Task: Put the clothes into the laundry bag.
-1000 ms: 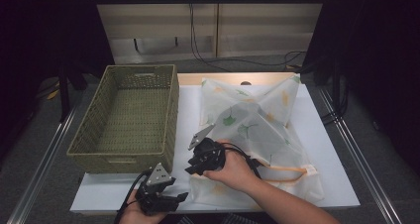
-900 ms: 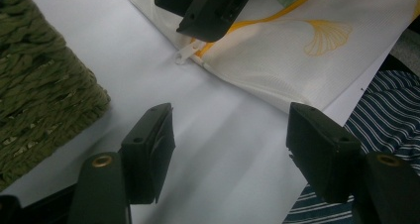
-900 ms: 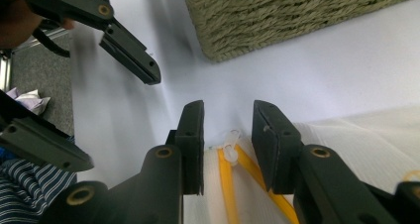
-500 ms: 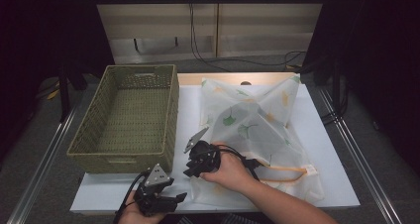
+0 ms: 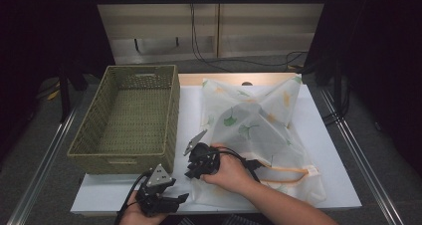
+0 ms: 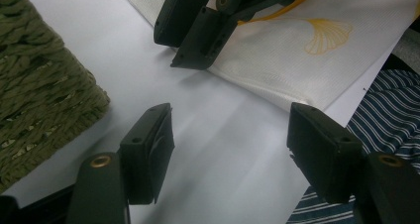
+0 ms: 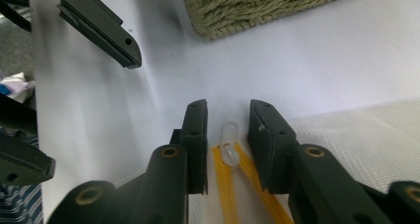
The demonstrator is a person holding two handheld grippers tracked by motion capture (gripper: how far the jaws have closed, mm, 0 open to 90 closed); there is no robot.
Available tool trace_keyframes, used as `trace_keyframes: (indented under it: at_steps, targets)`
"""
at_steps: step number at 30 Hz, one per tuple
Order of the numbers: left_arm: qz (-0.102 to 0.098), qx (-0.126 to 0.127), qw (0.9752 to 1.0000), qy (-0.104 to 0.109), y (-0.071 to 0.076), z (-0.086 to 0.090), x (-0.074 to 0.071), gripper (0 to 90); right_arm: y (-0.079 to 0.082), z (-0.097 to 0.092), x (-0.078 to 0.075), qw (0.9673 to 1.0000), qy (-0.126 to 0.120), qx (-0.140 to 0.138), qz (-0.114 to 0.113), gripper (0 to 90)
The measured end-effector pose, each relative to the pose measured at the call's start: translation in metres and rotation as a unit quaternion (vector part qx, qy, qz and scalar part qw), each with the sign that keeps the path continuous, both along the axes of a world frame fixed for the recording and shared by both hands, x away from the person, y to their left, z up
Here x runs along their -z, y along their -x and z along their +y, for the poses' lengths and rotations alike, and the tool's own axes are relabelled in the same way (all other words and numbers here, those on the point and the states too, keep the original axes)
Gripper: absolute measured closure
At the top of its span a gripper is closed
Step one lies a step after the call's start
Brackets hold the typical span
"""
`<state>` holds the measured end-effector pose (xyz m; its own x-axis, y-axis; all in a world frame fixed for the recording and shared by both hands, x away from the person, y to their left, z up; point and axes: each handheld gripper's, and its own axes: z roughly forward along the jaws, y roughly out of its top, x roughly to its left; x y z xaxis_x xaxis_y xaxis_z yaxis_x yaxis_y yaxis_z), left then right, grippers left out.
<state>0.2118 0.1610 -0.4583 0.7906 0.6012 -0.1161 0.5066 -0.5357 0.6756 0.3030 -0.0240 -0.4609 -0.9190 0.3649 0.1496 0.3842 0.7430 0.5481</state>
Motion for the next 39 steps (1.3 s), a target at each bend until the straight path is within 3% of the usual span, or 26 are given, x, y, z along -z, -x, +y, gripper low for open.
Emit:
trace_keyframes:
  at_steps: [3, 7, 15, 16, 17, 21, 32, 33, 34, 35, 39]
  targets:
    - [0.000, -0.001, 1.0000, 0.001, 0.000, -0.001, 0.000, 34.5, 0.001, 0.001, 0.000, 0.9998, 0.009, -0.001, -0.016, 76.6]
    - [0.000, -0.001, 1.0000, 0.000, 0.000, 0.000, 0.000, 34.5, 0.001, 0.001, 0.000, 0.9997, 0.011, 0.002, -0.021, 81.2]
    - [0.003, 0.000, 1.0000, 0.003, 0.000, -0.001, 0.001, 34.4, -0.003, -0.004, -0.003, 0.9999, -0.011, 0.009, -0.006, 90.0]
    - [0.003, 0.005, 1.0000, 0.001, -0.001, -0.002, 0.001, 34.3, -0.003, -0.005, -0.004, 0.9998, -0.013, 0.016, 0.002, 90.0]
    - [0.000, -0.001, 0.9999, 0.013, 0.000, -0.003, 0.003, 34.3, -0.003, -0.005, -0.005, 0.9997, -0.015, 0.019, 0.002, 90.0]
    - [0.004, 0.006, 1.0000, 0.000, 0.000, -0.004, 0.001, 34.3, -0.003, -0.006, -0.004, 0.9996, -0.016, 0.022, 0.002, 90.0]
    - [0.001, 0.014, 0.9999, 0.002, -0.002, -0.014, 0.003, 34.3, 0.001, -0.018, -0.017, 0.9989, -0.038, 0.028, -0.007, 90.0]
    - [0.007, 0.015, 0.9998, 0.010, -0.002, -0.016, 0.004, 34.3, 0.001, -0.020, -0.018, 0.9987, -0.041, 0.028, -0.006, 90.0]
    - [0.008, 0.022, 0.9997, 0.000, -0.003, -0.016, 0.003, 34.2, 0.002, -0.022, -0.019, 0.9985, -0.045, 0.030, -0.008, 90.0]
    - [0.005, 0.020, 0.9997, 0.009, -0.003, -0.018, 0.004, 34.2, 0.003, -0.024, -0.020, 0.9983, -0.048, 0.033, -0.004, 90.0]
    - [0.011, 0.022, 0.9997, 0.005, -0.002, -0.020, 0.005, 34.2, 0.005, -0.032, -0.024, 0.9976, -0.057, 0.039, -0.007, 90.0]
